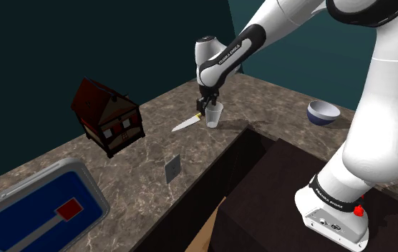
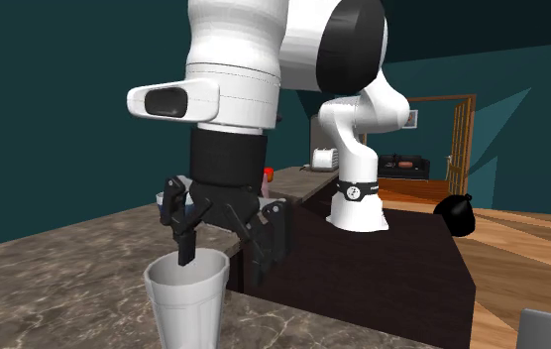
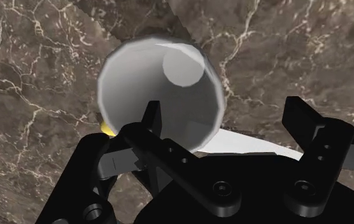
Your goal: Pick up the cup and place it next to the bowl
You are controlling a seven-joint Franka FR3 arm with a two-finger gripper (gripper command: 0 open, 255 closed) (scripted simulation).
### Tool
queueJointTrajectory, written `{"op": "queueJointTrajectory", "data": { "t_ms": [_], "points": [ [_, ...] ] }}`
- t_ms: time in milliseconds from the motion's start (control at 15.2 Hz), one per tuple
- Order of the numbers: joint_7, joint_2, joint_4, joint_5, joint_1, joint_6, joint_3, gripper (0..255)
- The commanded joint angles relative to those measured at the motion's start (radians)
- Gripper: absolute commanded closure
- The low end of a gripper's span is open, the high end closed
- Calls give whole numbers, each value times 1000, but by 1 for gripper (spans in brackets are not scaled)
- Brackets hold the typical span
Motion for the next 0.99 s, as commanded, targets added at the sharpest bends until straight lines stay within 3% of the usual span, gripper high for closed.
{"op": "queueJointTrajectory", "data": {
  "t_ms": [0,726,792,924],
  "points": [
    [1,20,-2,-7,-2,23,-5,0],
    [9,56,-5,-18,-3,62,-12,0],
    [9,56,-5,-18,-3,62,-12,255],
    [9,56,-5,-18,-3,62,-12,255]
  ]
}}
